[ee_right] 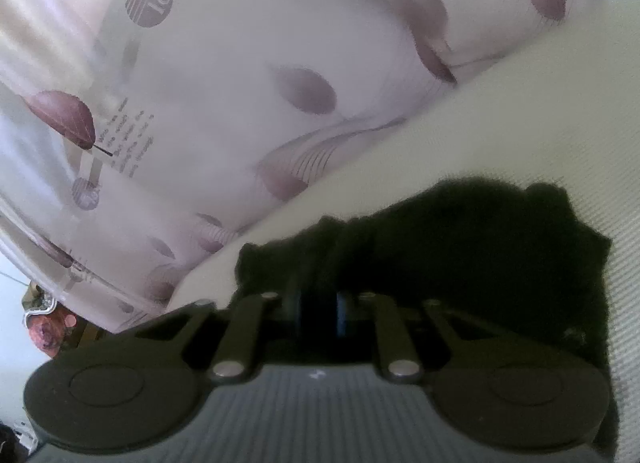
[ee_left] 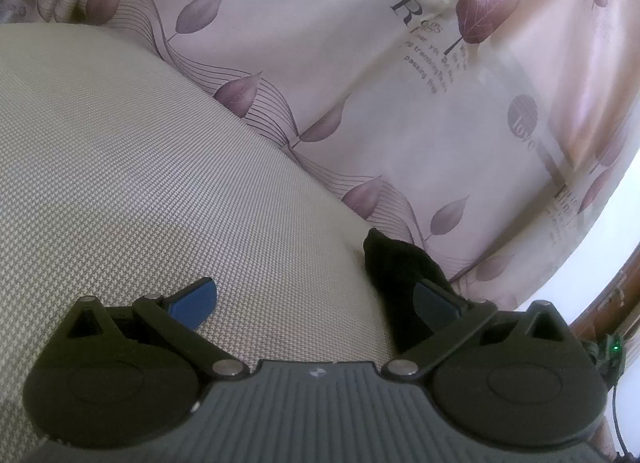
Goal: Fold small clothes
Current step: 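Grasp the folded sweater edge with the right gripper and press it down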
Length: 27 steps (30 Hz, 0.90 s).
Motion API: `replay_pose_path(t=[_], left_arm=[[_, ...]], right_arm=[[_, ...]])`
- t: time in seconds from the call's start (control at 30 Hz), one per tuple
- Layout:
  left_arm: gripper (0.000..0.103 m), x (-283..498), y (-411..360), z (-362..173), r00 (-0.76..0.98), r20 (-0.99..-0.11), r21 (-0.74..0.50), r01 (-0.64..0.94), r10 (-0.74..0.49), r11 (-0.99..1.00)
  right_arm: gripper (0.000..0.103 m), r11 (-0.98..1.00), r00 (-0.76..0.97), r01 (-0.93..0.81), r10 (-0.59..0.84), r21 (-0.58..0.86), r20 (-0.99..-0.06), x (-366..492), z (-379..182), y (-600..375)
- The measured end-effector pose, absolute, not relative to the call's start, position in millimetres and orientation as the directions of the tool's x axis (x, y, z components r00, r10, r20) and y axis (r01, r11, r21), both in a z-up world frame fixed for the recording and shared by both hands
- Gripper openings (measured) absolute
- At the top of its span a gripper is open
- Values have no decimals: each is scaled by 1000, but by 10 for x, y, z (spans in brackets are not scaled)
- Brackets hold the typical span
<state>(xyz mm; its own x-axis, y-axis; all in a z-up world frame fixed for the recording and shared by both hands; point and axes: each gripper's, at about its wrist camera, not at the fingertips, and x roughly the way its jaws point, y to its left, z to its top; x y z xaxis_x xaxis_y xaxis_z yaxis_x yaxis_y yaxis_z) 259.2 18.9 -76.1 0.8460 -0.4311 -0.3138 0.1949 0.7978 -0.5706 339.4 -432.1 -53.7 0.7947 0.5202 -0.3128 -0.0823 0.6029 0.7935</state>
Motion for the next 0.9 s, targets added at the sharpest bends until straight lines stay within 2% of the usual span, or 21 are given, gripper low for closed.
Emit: replay_pose_path(t=[0.03, 0.1, 0.17, 0.23, 0.3, 0.4, 0.5, 0.7, 0.9], left_arm=[[103, 2593, 191, -761, 846, -315, -570, 195, -431, 798], [103, 2593, 192, -759, 845, -316, -569, 195, -431, 799], [103, 2594, 192, -760, 845, -316, -569, 195, -431, 799], [103, 2595, 186, -761, 846, -316, -568, 195, -430, 800], [103, 2595, 189, -763, 845, -316, -568, 195, -431, 800], [103, 2594, 188, -767, 846, -316, -567, 195, -430, 800], [103, 2594, 185, -770, 846, -317, -566, 194, -429, 801], [103, 2589, 187, -773, 846, -320, -563, 192, -426, 804], [103, 2591, 200, -774, 845, -324, -559, 193, -426, 807]], right_arm=[[34, 601, 794, -81, 521, 795, -312, 3393, -537, -4310], [65, 602, 791, -89, 526, 793, -310, 3389, -527, -4274], [66, 622, 792, -85, 517, 778, -326, 3389, -515, -4221], [61, 645, 785, -94, 517, 759, -342, 3398, -520, -4149], [16, 699, 780, -84, 489, 710, -390, 3410, -516, -4063], [13, 733, 796, -79, 454, 675, -400, 3378, -497, -4089], [13, 721, 818, -84, 443, 688, -366, 3308, -411, -4314], [13, 765, 835, -70, 396, 640, -383, 3225, -279, -4607], [13, 758, 848, -41, 371, 651, -379, 3186, -317, -4851]])
